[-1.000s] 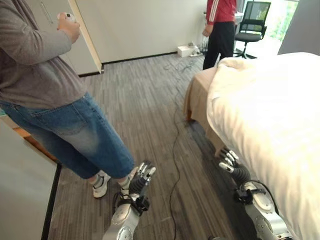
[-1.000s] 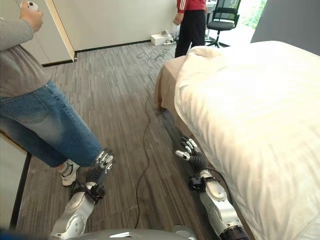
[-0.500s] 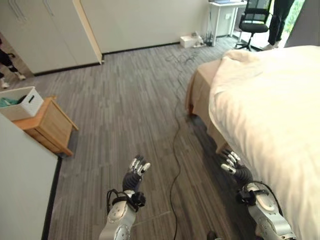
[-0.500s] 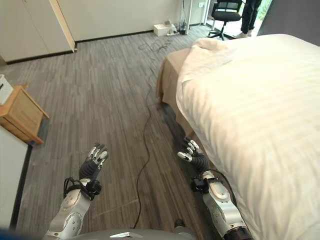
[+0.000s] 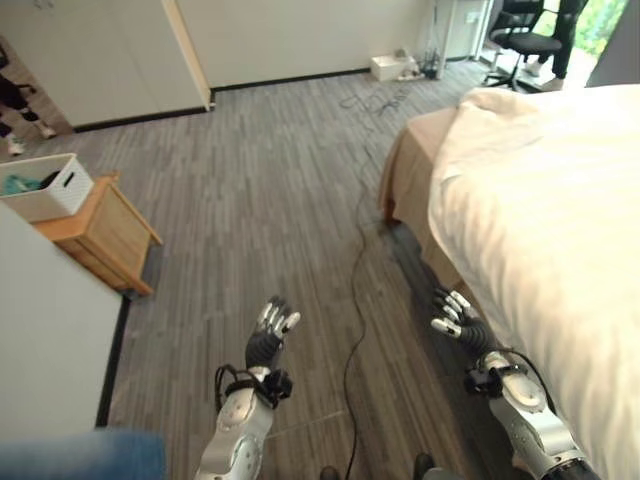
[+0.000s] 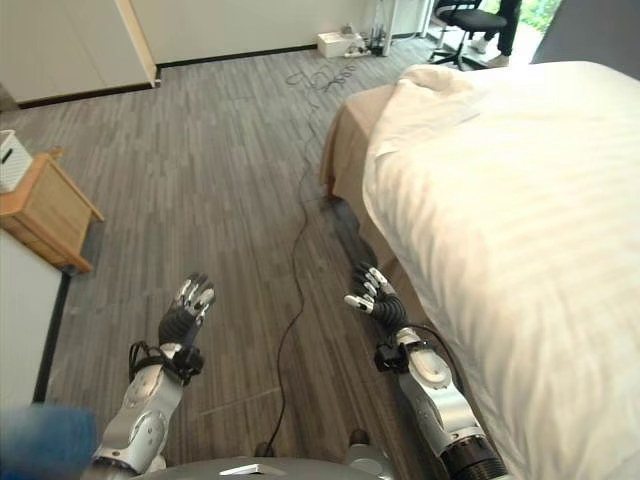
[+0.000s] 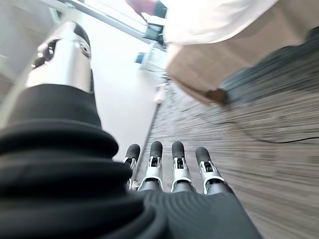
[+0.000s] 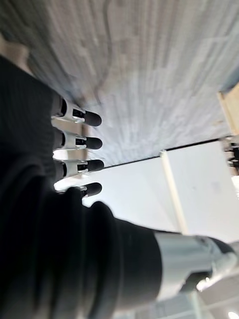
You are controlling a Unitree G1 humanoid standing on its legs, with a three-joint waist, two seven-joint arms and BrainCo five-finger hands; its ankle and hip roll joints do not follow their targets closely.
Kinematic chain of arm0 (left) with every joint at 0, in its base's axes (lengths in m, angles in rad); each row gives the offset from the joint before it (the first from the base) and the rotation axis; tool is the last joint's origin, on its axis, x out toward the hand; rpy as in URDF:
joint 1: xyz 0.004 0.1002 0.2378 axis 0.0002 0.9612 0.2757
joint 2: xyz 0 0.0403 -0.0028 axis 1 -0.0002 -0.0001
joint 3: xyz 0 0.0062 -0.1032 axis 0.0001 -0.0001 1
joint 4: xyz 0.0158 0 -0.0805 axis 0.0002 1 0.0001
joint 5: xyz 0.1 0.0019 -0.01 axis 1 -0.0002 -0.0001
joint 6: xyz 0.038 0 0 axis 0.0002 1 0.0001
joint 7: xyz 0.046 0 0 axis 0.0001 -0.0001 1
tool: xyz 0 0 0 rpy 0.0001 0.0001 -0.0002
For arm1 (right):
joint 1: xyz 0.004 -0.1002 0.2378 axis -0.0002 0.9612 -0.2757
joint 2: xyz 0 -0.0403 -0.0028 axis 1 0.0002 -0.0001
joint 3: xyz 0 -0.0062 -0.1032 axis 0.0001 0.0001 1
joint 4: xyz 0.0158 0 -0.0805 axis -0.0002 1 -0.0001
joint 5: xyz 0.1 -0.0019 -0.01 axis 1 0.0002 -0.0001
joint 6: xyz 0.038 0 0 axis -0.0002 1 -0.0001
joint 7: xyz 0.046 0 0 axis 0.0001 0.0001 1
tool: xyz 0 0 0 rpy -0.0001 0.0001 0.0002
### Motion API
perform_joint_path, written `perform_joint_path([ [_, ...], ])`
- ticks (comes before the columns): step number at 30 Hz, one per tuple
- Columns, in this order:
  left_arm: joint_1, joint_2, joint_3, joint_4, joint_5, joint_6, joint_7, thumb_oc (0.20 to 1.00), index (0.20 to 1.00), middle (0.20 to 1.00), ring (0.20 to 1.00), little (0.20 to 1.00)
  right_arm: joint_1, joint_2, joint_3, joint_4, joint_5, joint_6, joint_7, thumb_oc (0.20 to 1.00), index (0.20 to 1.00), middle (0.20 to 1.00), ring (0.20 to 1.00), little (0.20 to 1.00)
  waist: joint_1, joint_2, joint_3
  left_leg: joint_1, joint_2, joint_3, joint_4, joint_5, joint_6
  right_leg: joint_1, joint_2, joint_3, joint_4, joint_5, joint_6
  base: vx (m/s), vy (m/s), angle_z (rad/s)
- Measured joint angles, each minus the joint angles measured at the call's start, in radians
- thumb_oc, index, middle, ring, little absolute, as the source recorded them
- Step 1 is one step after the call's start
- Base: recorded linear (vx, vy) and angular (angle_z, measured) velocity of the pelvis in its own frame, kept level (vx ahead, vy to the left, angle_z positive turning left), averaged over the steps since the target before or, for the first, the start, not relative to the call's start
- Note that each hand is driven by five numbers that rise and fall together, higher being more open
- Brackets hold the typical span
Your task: Making the bed.
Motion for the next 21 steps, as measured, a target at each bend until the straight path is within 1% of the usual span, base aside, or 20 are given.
perform_joint_path([
  [1,-0.017,0.004,-0.003,-0.003,0.0,-0.002,0.008,1.0,1.0,1.0,1.0,1.0,-0.001,0.002,0.019,-0.003,0.001,0.0,0.001,1.0,1.0,1.0,1.0,1.0,-0.005,0.003,0.003,0.002,-0.006,0.0,-0.001,0.001,0.002,-0.037,-0.017,0.009,0.081,0.005,-0.001,0.13,0.096,0.36],
  [2,-0.045,0.012,-0.008,0.001,0.0,-0.004,0.014,1.0,1.0,1.0,1.0,1.0,-0.002,-0.001,0.04,-0.007,0.004,-0.001,0.003,1.0,1.0,1.0,1.0,1.0,-0.014,-0.003,0.02,0.012,-0.017,-0.028,0.005,0.006,0.014,-0.076,-0.02,0.071,0.181,-0.005,-0.003,0.19,0.074,0.66],
  [3,-0.058,0.017,-0.011,0.002,0.001,-0.006,0.016,1.0,1.0,1.0,1.0,1.0,0.004,0.001,0.063,-0.006,0.005,0.002,0.009,1.0,1.0,1.0,1.0,1.0,-0.036,-0.003,0.021,0.01,-0.019,-0.067,0.004,0.011,0.029,-0.102,0.001,0.145,0.233,-0.028,0.007,0.24,0.067,0.76],
  [4,-0.066,0.024,-0.009,-0.006,0.001,-0.017,0.018,1.0,1.0,1.0,1.0,1.0,-0.008,-0.002,0.086,-0.007,0.007,0.003,0.017,1.0,1.0,1.0,1.0,1.0,-0.051,-0.006,0.022,0.006,-0.015,-0.082,-0.01,0.017,0.05,-0.138,0.036,0.175,0.217,-0.05,0.007,0.4,0.001,0.69],
  [5,-0.071,0.044,-0.012,-0.006,0.001,-0.021,0.019,1.0,1.0,1.0,1.0,1.0,-0.027,0.009,0.094,-0.009,0.008,0.003,0.024,1.0,1.0,1.0,1.0,1.0,-0.054,-0.01,0.025,0.004,-0.006,-0.092,-0.013,0.023,0.059,-0.158,0.081,0.197,0.154,-0.052,0.009,0.46,-0.032,0.33],
  [6,-0.074,0.051,-0.017,-0.005,0.001,-0.021,0.019,1.0,1.0,1.0,1.0,1.0,-0.027,0.011,0.095,-0.014,0.009,0.003,0.029,1.0,1.0,1.0,1.0,1.0,-0.062,-0.008,0.026,0.0,-0.005,-0.104,-0.011,0.023,0.059,-0.174,0.114,0.195,0.113,-0.052,0.009,0.51,-0.044,0.31],
  [7,-0.088,0.054,-0.026,-0.001,0.001,-0.021,0.019,1.0,1.0,1.0,1.0,1.0,-0.028,0.005,0.095,-0.017,0.01,0.002,0.035,1.0,1.0,1.0,1.0,1.0,-0.065,-0.01,0.026,-0.012,-0.002,-0.12,0.005,0.017,0.051,-0.17,0.141,0.213,0.031,-0.048,0.015,0.3,-0.011,0.42],
  [8,-0.099,0.052,-0.036,0.002,0.001,-0.021,0.018,1.0,1.0,1.0,1.0,1.0,-0.022,-0.001,0.094,-0.02,0.011,0.001,0.036,1.0,1.0,1.0,1.0,1.0,-0.083,-0.01,0.026,-0.02,-0.004,-0.139,0.01,0.013,0.053,-0.171,0.161,0.217,-0.017,-0.047,0.014,0.28,-0.005,0.71],
  [10,-0.142,0.046,-0.065,0.012,0.002,-0.023,0.016,1.0,1.0,1.0,1.0,1.0,-0.02,0.001,0.093,-0.018,0.011,0.002,0.036,1.0,1.0,1.0,1.0,1.0,-0.11,-0.018,0.026,-0.026,-0.009,-0.201,0.016,0.003,0.046,-0.169,0.18,0.215,-0.168,-0.017,0.021,0.32,-0.028,0.92],
  [11,-0.151,0.044,-0.082,0.012,0.004,-0.024,0.011,1.0,1.0,1.0,1.0,1.0,-0.018,0.003,0.091,-0.016,0.011,0.002,0.035,1.0,1.0,1.0,1.0,1.0,-0.121,-0.023,0.023,-0.02,-0.012,-0.235,0.012,-0.006,0.031,-0.156,0.182,0.212,-0.213,-0.005,0.023,0.34,-0.055,0.88],
  [12,-0.147,0.043,-0.092,0.01,0.014,-0.023,0.006,1.0,1.0,1.0,1.0,1.0,-0.013,0.006,0.09,-0.015,0.011,0.002,0.034,1.0,1.0,1.0,1.0,1.0,-0.128,-0.035,0.016,0.003,-0.016,-0.257,-0.01,-0.015,0.018,-0.134,0.176,0.203,-0.224,-0.012,0.028,0.35,-0.072,0.78],
  [13,-0.137,0.04,-0.097,0.01,0.023,-0.022,0.003,1.0,1.0,1.0,1.0,1.0,-0.001,0.008,0.081,-0.012,0.011,0.002,0.034,1.0,1.0,1.0,1.0,1.0,-0.13,-0.046,0.009,0.051,-0.016,-0.275,-0.044,-0.02,0.003,-0.118,0.168,0.185,-0.217,0.017,0.01,0.43,-0.067,0.64],
  [14,-0.133,0.039,-0.098,0.008,0.029,-0.02,0.002,1.0,1.0,1.0,1.0,1.0,0.003,0.008,0.067,-0.004,0.011,0.002,0.032,1.0,1.0,1.0,1.0,1.0,-0.13,-0.042,0.008,0.058,-0.013,-0.272,-0.005,-0.04,-0.02,-0.104,0.171,0.159,-0.214,0.021,0.011,0.47,-0.072,0.34],
  [15,-0.133,0.04,-0.097,0.007,0.032,-0.02,0.002,1.0,1.0,1.0,1.0,1.0,0.003,0.003,0.065,-0.004,0.01,0.003,0.032,1.0,1.0,1.0,1.0,1.0,-0.124,-0.04,0.007,0.053,-0.017,-0.261,0.059,-0.057,-0.033,-0.097,0.178,0.157,-0.213,0.021,0.011,0.5,-0.071,-0.06],
  [16,-0.133,0.041,-0.095,0.005,0.033,-0.02,0.001,1.0,1.0,1.0,1.0,1.0,0.004,-0.015,0.065,-0.02,0.01,0.002,0.033,1.0,1.0,1.0,1.0,1.0,-0.116,-0.03,-0.001,0.048,-0.019,-0.236,0.184,-0.121,-0.03,-0.085,0.193,0.151,-0.212,0.021,0.011,0.43,-0.061,-0.28],
  [17,-0.133,0.04,-0.093,0.005,0.033,-0.02,0.0,1.0,1.0,1.0,1.0,1.0,0.004,-0.027,0.061,-0.027,0.01,-0.001,0.034,1.0,1.0,1.0,1.0,1.0,-0.122,-0.01,-0.015,0.047,-0.011,-0.235,0.244,-0.163,-0.031,-0.082,0.215,0.139,-0.21,0.021,0.009,0.42,-0.055,-0.14],
  [18,-0.136,0.04,-0.094,0.005,0.033,-0.02,-0.002,1.0,1.0,1.0,1.0,1.0,0.004,-0.034,0.056,-0.026,0.01,-0.001,0.032,1.0,1.0,1.0,1.0,1.0,-0.145,0.009,-0.028,0.048,0.005,-0.23,0.26,-0.191,-0.048,-0.081,0.23,0.109,-0.208,0.021,0.0,0.37,-0.056,0.18],
  [19,-0.149,0.036,-0.094,0.007,0.032,-0.018,-0.003,1.0,1.0,1.0,1.0,1.0,0.003,-0.033,0.046,-0.017,0.01,0.0,0.027,1.0,1.0,1.0,1.0,1.0,-0.156,0.004,-0.024,0.036,0.012,-0.218,0.31,-0.192,-0.06,-0.063,0.231,0.087,-0.211,0.02,-0.009,0.39,-0.113,0.28],
  [20,-0.148,0.028,-0.094,0.007,0.03,-0.018,-0.007,1.0,1.0,1.0,1.0,1.0,0.003,-0.037,0.039,-0.012,0.011,0.001,0.023,1.0,1.0,1.0,1.0,1.0,-0.162,-0.001,-0.026,-0.01,0.013,-0.202,0.436,-0.18,-0.122,-0.029,0.226,0.055,-0.241,0.016,-0.004,0.33,-0.156,0.24],
  [21,-0.146,0.027,-0.098,0.006,0.029,-0.017,-0.018,1.0,1.0,1.0,1.0,1.0,0.002,-0.043,0.026,-0.019,0.036,-0.001,0.02,1.0,1.0,1.0,1.0,1.0,-0.161,0.0,-0.03,-0.099,0.046,-0.171,0.621,-0.159,-0.196,-0.049,0.212,0.018,-0.104,-0.021,-0.136,0.44,-0.243,0.22],
])
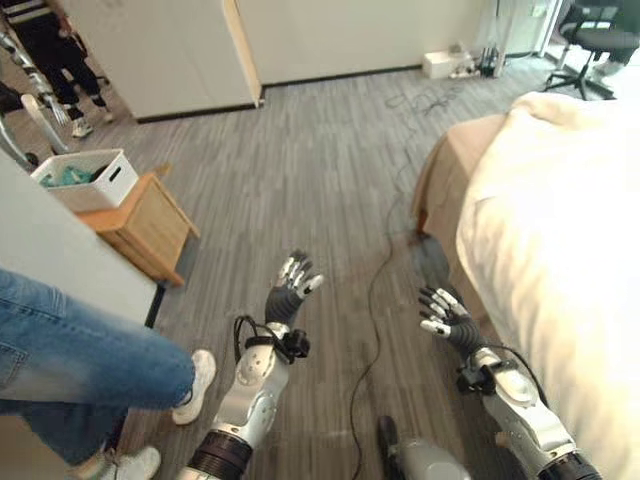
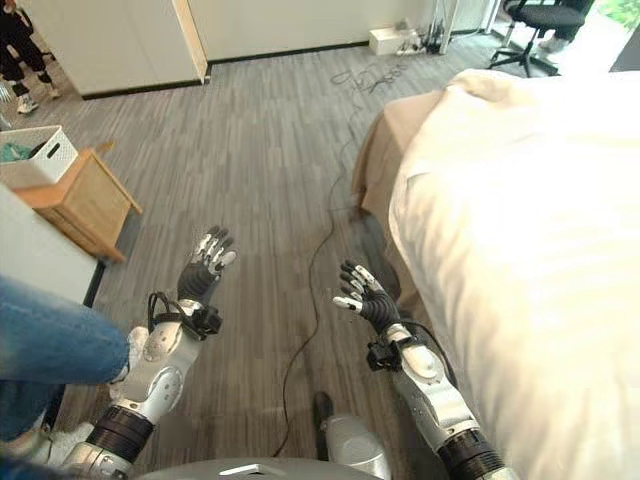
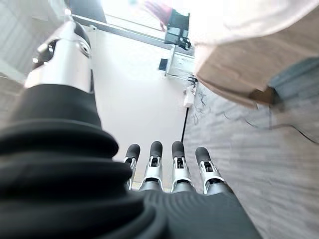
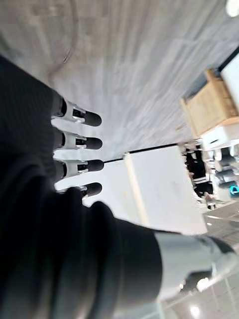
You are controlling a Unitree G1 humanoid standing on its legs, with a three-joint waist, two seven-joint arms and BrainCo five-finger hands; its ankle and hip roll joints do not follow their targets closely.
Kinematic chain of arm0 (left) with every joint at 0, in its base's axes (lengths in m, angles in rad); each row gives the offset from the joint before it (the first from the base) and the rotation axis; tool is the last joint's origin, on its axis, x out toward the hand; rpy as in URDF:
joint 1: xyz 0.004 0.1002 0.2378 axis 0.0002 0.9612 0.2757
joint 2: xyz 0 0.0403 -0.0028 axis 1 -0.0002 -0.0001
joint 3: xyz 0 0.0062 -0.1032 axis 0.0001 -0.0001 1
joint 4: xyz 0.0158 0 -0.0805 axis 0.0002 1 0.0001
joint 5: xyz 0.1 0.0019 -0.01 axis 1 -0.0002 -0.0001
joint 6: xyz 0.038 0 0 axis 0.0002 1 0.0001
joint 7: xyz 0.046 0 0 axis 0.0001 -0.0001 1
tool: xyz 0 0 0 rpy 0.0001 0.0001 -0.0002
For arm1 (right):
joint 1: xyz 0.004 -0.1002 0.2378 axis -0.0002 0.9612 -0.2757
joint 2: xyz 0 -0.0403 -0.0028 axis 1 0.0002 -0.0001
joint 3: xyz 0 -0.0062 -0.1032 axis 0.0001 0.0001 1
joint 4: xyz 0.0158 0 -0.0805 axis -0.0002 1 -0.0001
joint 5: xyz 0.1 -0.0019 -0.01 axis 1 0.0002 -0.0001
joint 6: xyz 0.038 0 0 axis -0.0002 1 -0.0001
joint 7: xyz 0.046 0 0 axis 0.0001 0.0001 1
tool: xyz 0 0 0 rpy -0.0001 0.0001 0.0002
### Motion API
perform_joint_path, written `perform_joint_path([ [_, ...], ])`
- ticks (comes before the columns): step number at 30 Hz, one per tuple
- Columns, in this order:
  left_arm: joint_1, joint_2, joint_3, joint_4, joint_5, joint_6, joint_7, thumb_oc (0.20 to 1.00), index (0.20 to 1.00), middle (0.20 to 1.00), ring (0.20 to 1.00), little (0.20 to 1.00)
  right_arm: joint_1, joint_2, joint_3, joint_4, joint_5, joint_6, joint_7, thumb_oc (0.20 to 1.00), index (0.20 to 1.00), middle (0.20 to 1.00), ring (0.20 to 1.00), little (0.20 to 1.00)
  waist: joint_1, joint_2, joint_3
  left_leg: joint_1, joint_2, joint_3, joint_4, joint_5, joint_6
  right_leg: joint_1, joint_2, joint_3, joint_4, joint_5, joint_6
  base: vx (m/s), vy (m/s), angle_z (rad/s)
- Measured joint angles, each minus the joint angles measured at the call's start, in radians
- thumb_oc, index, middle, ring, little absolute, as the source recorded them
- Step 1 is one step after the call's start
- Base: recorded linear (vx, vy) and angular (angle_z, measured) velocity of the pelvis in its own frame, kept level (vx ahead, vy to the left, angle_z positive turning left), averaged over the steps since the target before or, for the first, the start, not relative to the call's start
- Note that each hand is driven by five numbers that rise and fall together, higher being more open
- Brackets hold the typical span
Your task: Making the bed.
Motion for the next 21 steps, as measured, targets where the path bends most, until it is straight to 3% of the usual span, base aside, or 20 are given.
perform_joint_path([
  [1,-0.001,-0.006,0.001,0.002,0.0,0.001,-0.009,1.0,1.0,1.0,1.0,1.0,0.006,0.0,-0.006,-0.014,0.016,-0.006,-0.006,1.0,1.0,1.0,1.0,1.0,-0.001,-0.016,-0.014,-0.065,0.0,0.061,0.156,0.011,-0.034,0.004,-0.022,-0.03,0.007,-0.003,-0.048,0.3,-0.173,0.11],
  [2,0.006,-0.016,0.0,0.006,-0.001,0.002,-0.009,1.0,1.0,1.0,1.0,1.0,0.005,-0.011,-0.015,-0.005,0.017,-0.009,-0.01,1.0,1.0,1.0,1.0,1.0,0.005,-0.015,-0.015,-0.102,0.014,0.071,0.2,0.06,-0.024,0.019,-0.011,-0.023,-0.003,-0.008,-0.049,0.33,-0.12,0.03],
  [3,-0.007,-0.024,-0.016,0.027,-0.007,0.003,-0.008,1.0,1.0,1.0,1.0,1.0,0.008,-0.005,-0.012,0.017,0.017,-0.01,-0.026,1.0,1.0,1.0,1.0,1.0,0.022,-0.016,-0.016,-0.147,0.057,0.135,0.287,0.146,0.03,0.075,0.0,-0.02,-0.087,0.005,-0.045,0.35,0.032,-0.07],
  [5,-0.017,-0.025,-0.024,0.035,-0.039,0.008,-0.011,1.0,1.0,1.0,1.0,1.0,0.01,0.009,0.005,0.014,0.014,-0.009,-0.042,1.0,1.0,1.0,1.0,1.0,0.042,-0.065,-0.003,-0.174,0.057,0.202,0.162,0.152,0.049,0.155,-0.025,-0.009,-0.208,0.001,-0.02,0.36,0.049,0.02],
  [6,-0.03,-0.034,-0.037,0.055,-0.047,0.009,-0.013,1.0,1.0,1.0,1.0,1.0,0.015,0.007,0.001,0.012,0.014,-0.011,-0.05,1.0,1.0,1.0,1.0,1.0,0.052,-0.048,-0.004,-0.168,0.079,0.2,-0.003,0.155,0.055,0.18,-0.005,0.006,-0.23,-0.016,0.009,0.32,0.104,-0.04],
  [7,-0.043,-0.033,-0.036,0.055,-0.046,0.007,-0.014,1.0,1.0,1.0,1.0,1.0,0.013,-0.002,-0.002,-0.007,0.013,-0.019,-0.049,1.0,1.0,1.0,1.0,1.0,0.057,-0.036,-0.005,-0.169,0.103,0.183,-0.137,0.163,0.055,0.156,0.003,0.029,-0.119,-0.018,-0.021,0.32,0.104,0.06],
  [8,-0.048,-0.031,-0.033,0.063,-0.046,0.006,-0.015,1.0,1.0,1.0,1.0,1.0,0.015,-0.003,-0.008,-0.005,0.012,-0.026,-0.048,1.0,1.0,1.0,1.0,1.0,0.051,-0.037,0.003,-0.163,0.119,0.16,-0.212,0.163,0.057,0.182,0.019,0.024,-0.127,0.0,-0.09,0.33,0.139,-0.07],
  [9,-0.029,-0.029,-0.043,0.068,-0.046,0.011,-0.013,1.0,1.0,1.0,1.0,1.0,0.032,-0.003,-0.013,0.007,0.012,-0.025,-0.051,1.0,1.0,1.0,1.0,1.0,0.055,-0.022,-0.006,-0.127,0.12,0.129,-0.341,0.168,0.063,0.183,0.034,0.036,-0.132,-0.012,-0.075,0.14,0.062,-0.24],
  [12,-0.019,-0.022,-0.035,0.066,-0.046,0.01,-0.012,1.0,1.0,1.0,1.0,1.0,0.049,-0.008,-0.017,0.018,0.006,-0.022,-0.049,1.0,1.0,1.0,1.0,1.0,0.082,-0.004,-0.004,-0.09,0.051,0.086,-0.49,0.183,0.081,0.2,0.047,0.131,-0.162,0.008,-0.067,0.35,0.121,-0.81],
  [15,-0.023,-0.019,-0.026,0.047,-0.044,0.009,-0.012,1.0,1.0,1.0,1.0,1.0,0.065,-0.008,-0.032,0.018,-0.006,-0.02,-0.043,1.0,1.0,1.0,1.0,1.0,0.08,-0.004,-0.004,-0.057,0.014,0.046,-0.581,0.194,0.096,0.238,0.065,0.202,-0.207,0.027,-0.07,0.3,0.142,-0.77],
  [19,-0.03,-0.015,-0.026,0.03,-0.035,0.008,-0.014,1.0,1.0,1.0,1.0,1.0,0.075,-0.012,-0.057,0.018,-0.009,-0.017,-0.04,1.0,1.0,1.0,1.0,1.0,0.054,-0.007,-0.003,-0.048,-0.001,0.038,-0.609,0.229,0.127,0.29,0.074,0.282,-0.242,0.019,-0.052,0.23,0.213,-0.69],
  [21,-0.033,-0.016,-0.027,0.029,-0.034,0.007,-0.015,1.0,1.0,1.0,1.0,1.0,0.071,-0.014,-0.064,0.014,-0.018,-0.017,-0.038,1.0,1.0,1.0,1.0,1.0,0.051,0.008,-0.01,-0.037,0.003,0.051,-0.622,0.24,0.142,0.29,0.076,0.325,-0.241,0.008,-0.037,0.17,0.198,-0.65],
])
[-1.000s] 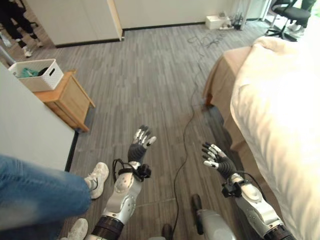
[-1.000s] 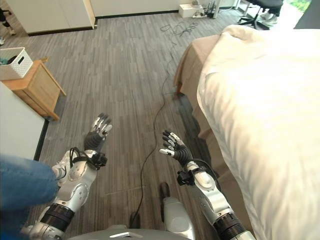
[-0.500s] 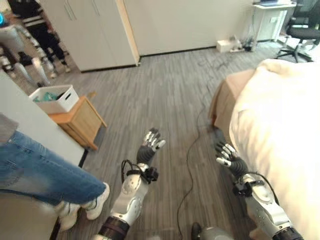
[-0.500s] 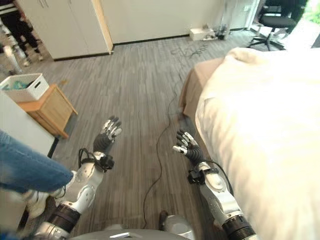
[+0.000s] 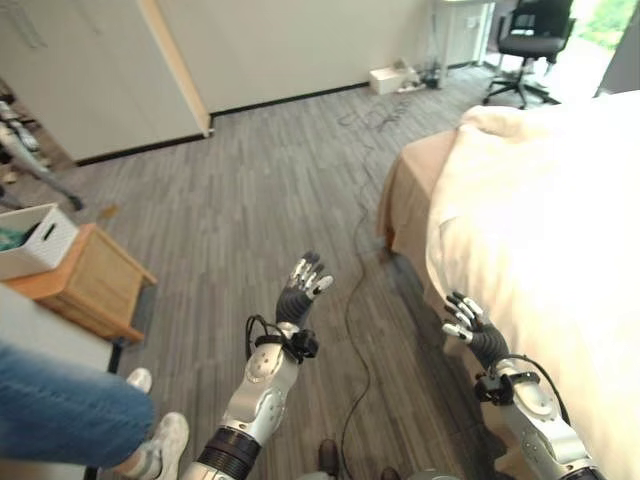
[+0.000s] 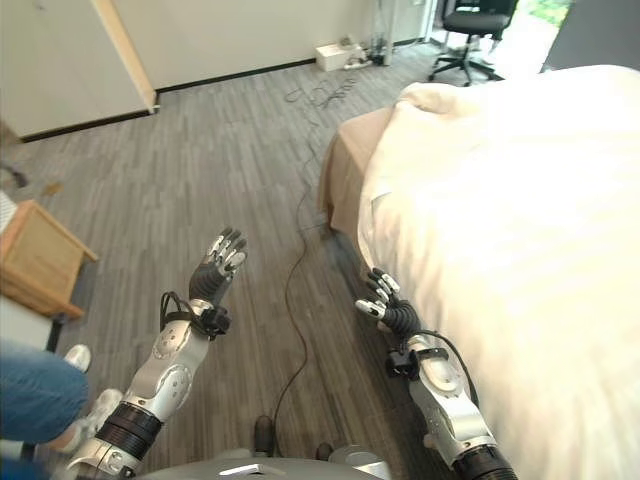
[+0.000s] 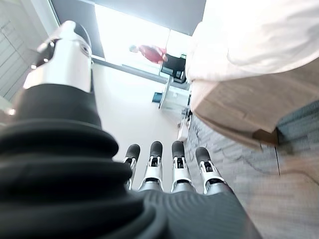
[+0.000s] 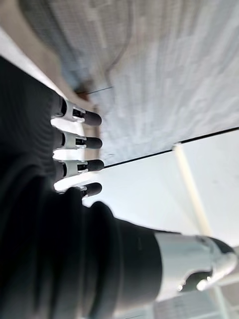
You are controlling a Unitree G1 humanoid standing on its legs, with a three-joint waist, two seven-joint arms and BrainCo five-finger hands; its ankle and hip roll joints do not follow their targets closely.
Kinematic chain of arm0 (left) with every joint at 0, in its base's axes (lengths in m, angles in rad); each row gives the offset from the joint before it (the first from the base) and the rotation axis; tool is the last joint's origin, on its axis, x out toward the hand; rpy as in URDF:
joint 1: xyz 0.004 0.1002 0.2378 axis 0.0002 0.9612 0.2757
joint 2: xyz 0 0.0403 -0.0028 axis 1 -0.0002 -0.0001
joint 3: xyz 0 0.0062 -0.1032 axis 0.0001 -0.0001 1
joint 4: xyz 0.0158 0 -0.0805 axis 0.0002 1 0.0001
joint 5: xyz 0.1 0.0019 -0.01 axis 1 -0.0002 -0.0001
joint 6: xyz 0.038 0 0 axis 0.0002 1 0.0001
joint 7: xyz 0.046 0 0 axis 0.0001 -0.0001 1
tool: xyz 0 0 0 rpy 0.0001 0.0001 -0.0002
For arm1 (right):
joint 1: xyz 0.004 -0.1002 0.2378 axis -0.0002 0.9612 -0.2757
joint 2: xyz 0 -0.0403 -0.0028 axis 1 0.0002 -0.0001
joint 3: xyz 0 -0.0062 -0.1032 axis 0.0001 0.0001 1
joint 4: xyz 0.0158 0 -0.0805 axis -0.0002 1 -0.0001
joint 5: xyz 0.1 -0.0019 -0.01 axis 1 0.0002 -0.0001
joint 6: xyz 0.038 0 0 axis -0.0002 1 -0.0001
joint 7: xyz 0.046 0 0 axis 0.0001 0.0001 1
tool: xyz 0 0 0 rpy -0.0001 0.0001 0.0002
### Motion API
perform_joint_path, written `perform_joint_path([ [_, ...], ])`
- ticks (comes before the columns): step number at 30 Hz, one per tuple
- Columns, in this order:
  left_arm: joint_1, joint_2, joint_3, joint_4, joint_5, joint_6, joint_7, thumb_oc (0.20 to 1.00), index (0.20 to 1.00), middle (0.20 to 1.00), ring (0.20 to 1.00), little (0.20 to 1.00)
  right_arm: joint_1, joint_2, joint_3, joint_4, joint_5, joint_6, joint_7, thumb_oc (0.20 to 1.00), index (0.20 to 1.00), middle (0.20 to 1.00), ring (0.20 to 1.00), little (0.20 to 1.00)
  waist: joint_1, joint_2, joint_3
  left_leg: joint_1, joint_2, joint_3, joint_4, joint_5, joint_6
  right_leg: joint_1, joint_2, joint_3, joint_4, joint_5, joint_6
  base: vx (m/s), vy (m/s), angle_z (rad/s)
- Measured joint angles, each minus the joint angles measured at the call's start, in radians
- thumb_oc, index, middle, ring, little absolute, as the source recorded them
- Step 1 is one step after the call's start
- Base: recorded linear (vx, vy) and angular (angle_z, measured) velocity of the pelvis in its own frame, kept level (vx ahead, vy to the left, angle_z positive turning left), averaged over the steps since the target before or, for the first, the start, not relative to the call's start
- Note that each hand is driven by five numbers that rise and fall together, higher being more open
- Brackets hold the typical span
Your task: Making the bed.
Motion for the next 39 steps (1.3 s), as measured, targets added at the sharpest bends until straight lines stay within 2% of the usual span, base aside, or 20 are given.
perform_joint_path([
  [1,0.0,-0.003,0.0,-0.008,0.0,0.0,0.0,1.0,1.0,1.0,1.0,1.0,0.003,-0.013,-0.001,-0.004,-0.018,0.0,0.002,1.0,1.0,1.0,1.0,1.0,-0.005,0.026,-0.001,0.011,0.018,0.015,-0.008,0.052,0.006,0.002,0.015,0.015,0.002,-0.008,0.01,0.2,0.254,-0.46],
  [2,-0.007,0.0,-0.005,-0.008,0.0,0.0,0.004,1.0,1.0,1.0,1.0,1.0,0.008,0.001,-0.002,0.001,-0.02,0.009,-0.002,1.0,1.0,1.0,1.0,1.0,-0.019,0.009,0.002,0.031,-0.005,0.026,-0.02,0.043,0.005,0.0,-0.008,0.033,0.011,-0.019,0.026,0.26,0.35,-0.63],
  [3,-0.011,0.001,-0.005,-0.01,0.0,0.0,0.005,1.0,1.0,1.0,1.0,1.0,-0.007,0.003,0.003,0.0,-0.022,0.016,0.001,1.0,1.0,1.0,1.0,1.0,-0.002,0.019,0.004,0.057,0.001,0.068,-0.042,0.042,0.017,-0.038,-0.012,0.045,0.103,-0.068,0.08,0.06,0.245,-0.67],
  [4,-0.018,0.006,-0.003,-0.012,0.0,0.0,0.011,1.0,1.0,1.0,1.0,1.0,-0.02,0.024,0.006,-0.002,-0.024,0.016,0.002,1.0,1.0,1.0,1.0,1.0,-0.003,0.018,0.005,0.063,-0.007,0.1,-0.042,0.033,0.027,-0.094,-0.017,0.05,0.212,-0.099,0.112,0.06,0.243,-0.81],
  [7,-0.06,0.024,0.0,-0.016,0.0,-0.006,0.043,1.0,1.0,1.0,1.0,1.0,-0.045,0.049,0.056,-0.009,-0.024,0.018,0.005,1.0,1.0,1.0,1.0,1.0,-0.004,-0.003,0.029,0.098,-0.035,0.167,-0.042,0.009,0.062,-0.232,-0.05,-0.002,0.487,-0.157,0.186,0.03,0.214,-0.7],
  [8,-0.068,0.027,0.001,-0.017,0.0,-0.012,0.047,1.0,1.0,1.0,1.0,1.0,-0.047,0.052,0.066,-0.008,-0.019,0.017,0.011,1.0,1.0,1.0,1.0,1.0,-0.001,-0.009,0.041,0.119,-0.041,0.201,-0.041,-0.003,0.079,-0.259,-0.1,-0.071,0.537,-0.159,0.183,0.07,0.141,-0.67],
  [9,-0.071,0.037,0.003,-0.017,0.0,-0.012,0.054,1.0,1.0,1.0,1.0,1.0,-0.045,0.059,0.08,-0.009,-0.015,0.017,0.012,1.0,1.0,1.0,1.0,1.0,-0.003,-0.008,0.045,0.127,-0.042,0.21,-0.042,-0.01,0.083,-0.271,-0.133,-0.091,0.544,-0.156,0.189,0.1,0.116,-0.5],
  [11,-0.08,0.041,0.01,-0.017,0.001,-0.013,0.057,1.0,1.0,1.0,1.0,1.0,-0.032,0.06,0.101,-0.01,-0.016,0.019,0.025,1.0,1.0,1.0,1.0,1.0,-0.029,-0.02,0.049,0.13,-0.048,0.214,-0.042,-0.018,0.083,-0.289,-0.174,-0.112,0.508,-0.156,0.189,0.15,0.062,-0.17],
  [13,-0.079,0.045,0.021,-0.017,0.005,-0.015,0.056,1.0,1.0,1.0,1.0,1.0,-0.023,0.063,0.11,-0.008,-0.02,0.021,0.035,1.0,1.0,1.0,1.0,1.0,-0.029,-0.031,0.053,0.132,-0.048,0.228,-0.042,-0.027,0.072,-0.297,-0.19,-0.132,0.428,-0.151,0.19,0.13,-0.012,-0.23],
  [15,-0.065,0.052,0.039,-0.022,0.016,-0.015,0.054,1.0,1.0,1.0,1.0,1.0,-0.01,0.066,0.106,-0.009,-0.026,0.021,0.034,1.0,1.0,1.0,1.0,1.0,-0.011,-0.051,0.044,0.123,-0.051,0.251,-0.048,-0.039,0.061,-0.291,-0.189,-0.203,0.309,-0.122,0.179,0.05,-0.018,-0.24],
  [16,-0.049,0.051,0.046,-0.035,0.033,-0.015,0.053,1.0,1.0,1.0,1.0,1.0,0.005,0.066,0.098,-0.009,-0.026,0.021,0.033,1.0,1.0,1.0,1.0,1.0,-0.019,-0.065,0.036,0.129,-0.06,0.241,-0.048,-0.041,0.06,-0.269,-0.183,-0.196,0.264,-0.096,0.173,0.12,-0.067,0.08],
  [17,-0.026,0.046,0.047,-0.044,0.041,-0.018,0.048,1.0,1.0,1.0,1.0,1.0,0.009,0.063,0.091,0.001,-0.026,0.021,0.033,1.0,1.0,1.0,1.0,1.0,-0.022,-0.063,0.032,0.135,-0.062,0.231,-0.048,-0.04,0.054,-0.248,-0.173,-0.181,0.223,-0.025,0.159,0.16,-0.083,0.22],
  [19,0.017,0.026,0.05,-0.047,0.041,-0.018,0.04,1.0,1.0,1.0,1.0,1.0,0.003,0.042,0.084,0.0,-0.028,0.024,0.033,1.0,1.0,1.0,1.0,1.0,0.0,-0.034,0.018,0.14,-0.039,0.232,-0.048,-0.043,0.034,-0.213,-0.145,-0.184,0.159,0.015,0.121,0.11,-0.044,-0.01],
  [24,0.071,0.021,0.049,-0.048,0.036,-0.007,0.021,1.0,1.0,1.0,1.0,1.0,0.002,0.025,0.057,-0.003,-0.028,0.023,0.031,1.0,1.0,1.0,1.0,1.0,0.008,0.002,-0.014,0.147,0.002,0.198,-0.042,-0.041,0.023,-0.147,-0.103,-0.226,0.068,0.039,0.091,0.12,-0.026,0.16],
  [27,0.082,0.02,0.049,-0.048,0.034,-0.004,0.019,1.0,1.0,1.0,1.0,1.0,0.003,0.025,0.059,-0.003,-0.025,0.023,0.031,1.0,1.0,1.0,1.0,1.0,0.008,0.008,-0.022,0.146,0.007,0.18,-0.042,-0.041,0.023,-0.124,-0.091,-0.242,0.029,0.054,0.07,0.04,0.0,0.14],
  [28,0.089,0.02,0.047,-0.048,0.027,0.001,0.011,1.0,1.0,1.0,1.0,1.0,0.005,0.022,0.059,-0.005,-0.023,0.023,0.033,1.0,1.0,1.0,1.0,1.0,0.026,0.019,-0.029,0.145,0.015,0.179,-0.043,-0.049,0.011,-0.097,-0.084,-0.242,-0.033,0.072,0.07,0.08,0.01,0.05],
  [30,0.099,0.006,0.062,-0.042,0.027,0.012,-0.004,1.0,1.0,1.0,1.0,1.0,0.014,0.021,0.033,-0.002,-0.039,0.016,-0.001,1.0,1.0,1.0,1.0,1.0,0.053,0.014,-0.023,0.13,0.013,0.169,-0.015,-0.057,0.002,-0.102,-0.09,-0.253,-0.025,0.071,0.069,0.07,0.007,0.0],
  [31,0.126,-0.012,0.086,-0.046,0.025,0.014,-0.018,1.0,1.0,1.0,1.0,1.0,0.02,0.02,-0.017,0.007,-0.058,0.016,-0.036,1.0,1.0,1.0,1.0,1.0,0.065,0.012,-0.02,0.129,0.009,0.134,-0.008,-0.062,-0.005,-0.098,-0.089,-0.255,-0.028,0.072,0.069,0.06,0.003,0.12],
  [35,0.243,0.017,0.11,-0.039,0.025,0.042,-0.027,1.0,1.0,1.0,1.0,1.0,0.009,0.014,-0.165,0.055,-0.056,0.007,-0.084,1.0,1.0,1.0,1.0,1.0,0.099,-0.005,-0.001,0.118,0.007,0.111,-0.002,-0.063,-0.005,-0.104,-0.093,-0.268,-0.023,0.068,0.066,0.07,0.001,0.14],
  [39,0.249,0.039,0.131,-0.04,0.027,0.046,-0.03,1.0,1.0,1.0,1.0,1.0,-0.002,0.007,-0.149,0.059,-0.093,0.007,-0.076,1.0,1.0,1.0,1.0,1.0,0.115,-0.013,0.022,0.091,0.008,0.096,0.021,-0.063,-0.006,-0.126,-0.104,-0.289,0.023,0.049,0.069,-0.02,-0.001,0.17],
])
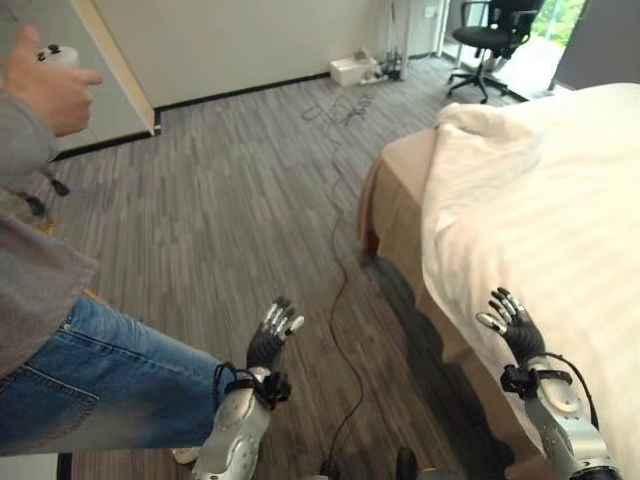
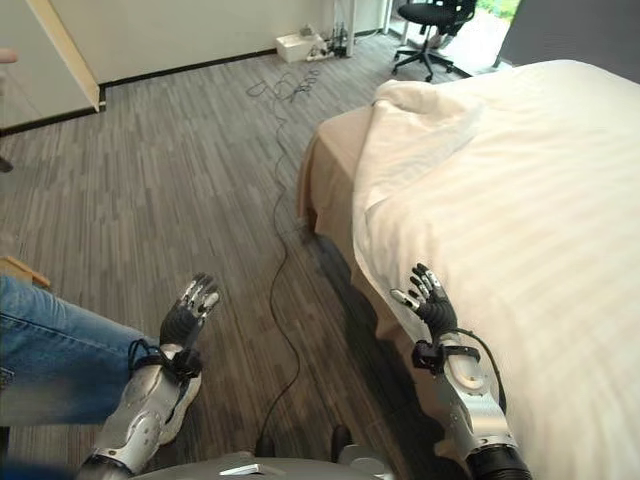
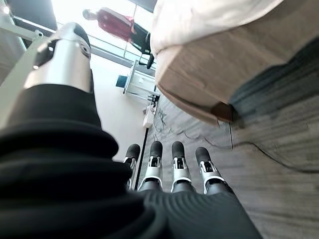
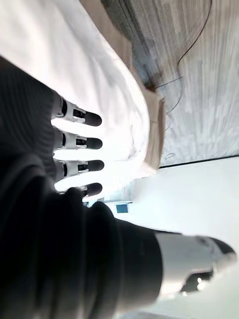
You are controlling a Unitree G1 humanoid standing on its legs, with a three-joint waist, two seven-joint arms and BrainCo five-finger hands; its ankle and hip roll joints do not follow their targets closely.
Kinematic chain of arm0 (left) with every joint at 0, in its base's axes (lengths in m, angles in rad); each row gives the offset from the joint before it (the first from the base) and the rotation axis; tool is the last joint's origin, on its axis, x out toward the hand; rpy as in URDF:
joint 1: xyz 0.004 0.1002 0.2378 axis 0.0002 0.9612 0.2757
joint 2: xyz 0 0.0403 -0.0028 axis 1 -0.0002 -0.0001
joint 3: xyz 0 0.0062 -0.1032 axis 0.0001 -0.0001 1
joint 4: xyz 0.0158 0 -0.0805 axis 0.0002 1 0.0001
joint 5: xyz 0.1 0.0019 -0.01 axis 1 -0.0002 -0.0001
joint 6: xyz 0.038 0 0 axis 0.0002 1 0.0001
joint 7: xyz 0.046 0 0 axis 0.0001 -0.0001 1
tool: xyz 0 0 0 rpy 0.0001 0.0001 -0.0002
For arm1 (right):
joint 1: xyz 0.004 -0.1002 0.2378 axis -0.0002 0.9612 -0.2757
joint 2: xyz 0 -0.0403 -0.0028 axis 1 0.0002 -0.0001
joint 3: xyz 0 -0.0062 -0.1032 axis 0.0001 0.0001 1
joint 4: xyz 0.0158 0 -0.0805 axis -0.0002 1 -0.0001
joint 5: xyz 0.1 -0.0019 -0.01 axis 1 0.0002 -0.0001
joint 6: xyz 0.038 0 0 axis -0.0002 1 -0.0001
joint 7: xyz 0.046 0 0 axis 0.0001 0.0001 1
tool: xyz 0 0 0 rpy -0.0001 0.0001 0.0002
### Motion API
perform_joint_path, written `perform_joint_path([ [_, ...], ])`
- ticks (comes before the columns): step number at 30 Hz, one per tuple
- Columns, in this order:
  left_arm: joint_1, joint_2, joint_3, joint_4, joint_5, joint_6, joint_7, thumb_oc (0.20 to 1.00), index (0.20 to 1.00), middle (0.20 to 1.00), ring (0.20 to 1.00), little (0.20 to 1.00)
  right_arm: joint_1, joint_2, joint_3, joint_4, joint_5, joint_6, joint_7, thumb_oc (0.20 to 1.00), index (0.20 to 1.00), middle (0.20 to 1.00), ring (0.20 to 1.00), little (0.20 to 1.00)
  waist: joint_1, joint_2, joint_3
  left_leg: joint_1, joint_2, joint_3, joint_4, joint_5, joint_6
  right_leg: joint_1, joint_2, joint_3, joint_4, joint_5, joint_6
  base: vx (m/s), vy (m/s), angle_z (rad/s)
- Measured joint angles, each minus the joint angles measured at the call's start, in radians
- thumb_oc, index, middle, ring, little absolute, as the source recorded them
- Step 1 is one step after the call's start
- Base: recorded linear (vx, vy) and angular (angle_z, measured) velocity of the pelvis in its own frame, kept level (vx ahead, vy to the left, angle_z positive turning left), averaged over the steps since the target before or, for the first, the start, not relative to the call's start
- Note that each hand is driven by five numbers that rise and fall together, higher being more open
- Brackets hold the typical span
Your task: Making the bed.
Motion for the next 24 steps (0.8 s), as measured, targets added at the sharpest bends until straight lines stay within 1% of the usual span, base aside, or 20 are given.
perform_joint_path([
  [2,-0.034,-0.003,-0.007,0.0,-0.001,-0.002,0.01,1.0,1.0,1.0,1.0,1.0,-0.016,0.003,0.022,0.001,-0.003,0.001,-0.002,1.0,1.0,1.0,1.0,1.0,-0.006,-0.01,0.023,-0.057,-0.007,-0.003,0.064,0.001,-0.006,-0.04,-0.023,-0.022,0.053,-0.023,-0.003,-0.16,0.149,0.3],
  [3,-0.06,-0.001,-0.016,0.001,-0.002,-0.003,0.014,1.0,1.0,1.0,1.0,1.0,-0.026,0.003,0.025,0.006,-0.001,0.001,-0.001,1.0,1.0,1.0,1.0,1.0,-0.004,-0.022,0.038,-0.088,-0.016,-0.01,0.101,0.009,-0.017,-0.056,-0.042,-0.025,0.063,-0.03,-0.024,-0.03,0.196,0.4],
  [4,-0.112,-0.001,-0.026,0.01,-0.003,-0.003,0.021,1.0,1.0,1.0,1.0,1.0,-0.058,0.01,0.043,0.021,0.009,0.006,-0.001,1.0,1.0,1.0,1.0,1.0,-0.004,-0.067,0.074,-0.156,-0.02,-0.001,0.203,0.01,-0.01,-0.074,-0.09,-0.034,0.068,-0.021,-0.047,0.03,0.184,0.27],
  [5,-0.118,0.0,-0.029,0.013,-0.003,-0.003,0.024,1.0,1.0,1.0,1.0,1.0,-0.063,0.02,0.045,0.02,0.019,0.008,-0.001,1.0,1.0,1.0,1.0,1.0,-0.002,-0.08,0.082,-0.161,0.001,-0.009,0.227,0.004,-0.019,-0.071,-0.098,-0.033,0.063,-0.021,-0.043,0.07,0.388,0.14],
  [6,-0.117,0.0,-0.038,0.013,-0.004,-0.003,0.026,1.0,1.0,1.0,1.0,1.0,-0.064,0.024,0.051,0.018,0.035,0.008,-0.001,1.0,1.0,1.0,1.0,1.0,-0.011,-0.079,0.082,-0.135,0.06,-0.021,0.221,0.003,-0.022,-0.071,-0.109,-0.025,0.077,-0.031,-0.027,0.05,0.3,-0.07],
  [8,-0.12,-0.002,-0.051,0.014,-0.025,-0.003,0.027,1.0,1.0,1.0,1.0,1.0,-0.06,0.02,0.046,0.021,0.047,0.008,0.0,1.0,1.0,1.0,1.0,1.0,-0.015,-0.052,0.083,-0.081,0.141,-0.042,0.191,0.001,-0.036,-0.069,-0.108,-0.007,0.096,-0.039,-0.005,0.0,0.414,-0.18],
  [9,-0.127,-0.005,-0.058,0.02,-0.028,-0.003,0.027,1.0,1.0,1.0,1.0,1.0,-0.052,0.016,0.033,0.022,0.047,0.008,0.001,1.0,1.0,1.0,1.0,1.0,-0.03,-0.035,0.084,-0.059,0.172,-0.057,0.169,-0.002,-0.043,-0.069,-0.113,0.001,0.108,-0.04,0.012,-0.04,0.466,-0.15],
  [10,-0.132,-0.007,-0.061,0.023,-0.03,-0.003,0.027,1.0,1.0,1.0,1.0,1.0,-0.047,0.011,0.023,0.025,0.047,0.009,0.0,1.0,1.0,1.0,1.0,1.0,-0.045,-0.023,0.085,-0.041,0.2,-0.063,0.15,-0.003,-0.045,-0.077,-0.126,0.014,0.118,-0.039,0.027,-0.07,0.481,-0.09],
  [12,-0.142,-0.014,-0.066,0.024,-0.036,-0.003,0.026,1.0,1.0,1.0,1.0,1.0,-0.032,-0.011,0.014,0.024,0.046,0.01,0.002,1.0,1.0,1.0,1.0,1.0,-0.08,0.028,0.087,-0.001,0.227,-0.04,0.089,0.012,-0.046,-0.087,-0.148,0.023,0.13,-0.017,0.084,-0.1,0.493,-0.22],
  [13,-0.151,-0.019,-0.071,0.024,-0.04,-0.004,0.025,1.0,1.0,1.0,1.0,1.0,-0.021,-0.027,0.012,0.022,0.042,0.012,0.008,1.0,1.0,1.0,1.0,1.0,-0.087,0.051,0.084,0.021,0.207,-0.025,0.037,-0.013,-0.081,-0.1,-0.168,0.039,0.13,-0.003,0.108,-0.1,0.513,-0.2],
  [14,-0.171,-0.016,-0.075,0.023,-0.039,-0.003,0.023,1.0,1.0,1.0,1.0,1.0,-0.01,-0.032,0.006,0.023,0.036,0.012,0.01,1.0,1.0,1.0,1.0,1.0,-0.104,0.059,0.08,0.046,0.176,-0.02,-0.021,-0.02,-0.14,-0.105,-0.202,0.044,0.116,0.008,0.143,-0.06,0.361,-0.09],
  [15,-0.182,-0.011,-0.069,0.02,-0.04,-0.003,0.023,1.0,1.0,1.0,1.0,1.0,0.013,-0.022,0.025,0.029,0.036,0.023,0.013,1.0,1.0,1.0,1.0,1.0,-0.106,0.03,0.081,0.053,0.127,-0.014,-0.04,-0.007,-0.151,-0.101,-0.248,0.045,0.09,0.033,0.149,-0.14,0.571,0.0],
  [17,-0.187,0.001,-0.079,0.024,-0.039,-0.011,0.025,1.0,1.0,1.0,1.0,1.0,0.055,0.034,0.04,0.029,0.024,0.032,0.023,1.0,1.0,1.0,1.0,1.0,-0.093,-0.021,0.074,0.059,0.05,0.013,-0.033,-0.007,-0.124,-0.12,-0.311,0.03,0.078,0.097,0.165,-0.2,0.548,-0.31],
  [18,-0.181,0.023,-0.08,0.025,-0.039,-0.012,0.026,1.0,1.0,1.0,1.0,1.0,0.044,0.059,0.048,0.043,0.026,0.032,0.021,1.0,1.0,1.0,1.0,1.0,-0.08,-0.026,0.075,0.068,0.039,0.047,-0.036,-0.006,-0.113,-0.14,-0.332,0.025,0.104,0.11,0.152,-0.24,0.651,-0.57],
  [19,-0.171,0.029,-0.106,0.019,-0.036,-0.013,0.023,1.0,1.0,1.0,1.0,1.0,0.045,0.11,0.059,0.052,0.069,0.03,0.021,1.0,1.0,1.0,1.0,1.0,-0.087,-0.013,0.081,0.07,0.018,0.066,-0.022,-0.028,-0.08,-0.171,-0.323,0.065,0.16,0.146,0.152,-0.27,0.738,-0.74],
  [20,-0.16,0.029,-0.117,0.019,-0.028,-0.013,0.02,1.0,1.0,1.0,1.0,1.0,0.051,0.135,0.109,0.058,0.11,0.033,0.042,1.0,1.0,1.0,1.0,1.0,-0.085,0.005,0.083,0.086,0.026,0.092,-0.019,-0.047,-0.048,-0.219,-0.277,0.076,0.274,0.096,0.2,-0.2,0.598,-0.57],
  [21,-0.155,0.03,-0.113,0.018,-0.027,-0.013,0.014,1.0,1.0,1.0,1.0,1.0,0.05,0.129,0.15,0.055,0.105,0.037,0.065,1.0,1.0,1.0,1.0,1.0,-0.086,0.02,0.083,0.084,0.055,0.11,-0.017,-0.048,-0.047,-0.254,-0.208,0.047,0.417,-0.028,0.171,-0.14,0.366,-0.38],
  [22,-0.152,0.03,-0.112,0.014,-0.027,-0.013,0.009,1.0,1.0,1.0,1.0,1.0,0.05,0.114,0.169,0.046,0.104,0.038,0.083,1.0,1.0,1.0,1.0,1.0,-0.088,0.021,0.076,0.089,0.062,0.104,-0.023,-0.042,-0.056,-0.266,-0.14,0.004,0.472,-0.094,0.099,-0.08,0.154,-0.2],
  [23,-0.148,0.03,-0.108,0.012,-0.027,-0.015,0.003,1.0,1.0,1.0,1.0,1.0,0.042,0.098,0.175,0.043,0.104,0.038,0.09,1.0,1.0,1.0,1.0,1.0,-0.08,0.017,0.073,0.089,0.064,0.111,-0.024,-0.04,-0.059,-0.247,-0.116,-0.03,0.44,-0.109,0.07,-0.06,0.071,-0.25],
  [24,-0.136,0.03,-0.099,0.013,-0.027,-0.009,0.002,1.0,1.0,1.0,1.0,1.0,0.021,0.073,0.178,0.045,0.104,0.039,0.098,1.0,1.0,1.0,1.0,1.0,-0.083,0.019,0.071,0.088,0.054,0.109,-0.018,-0.039,-0.061,-0.188,-0.1,-0.027,0.328,-0.113,0.065,-0.04,0.03,-0.27],
])
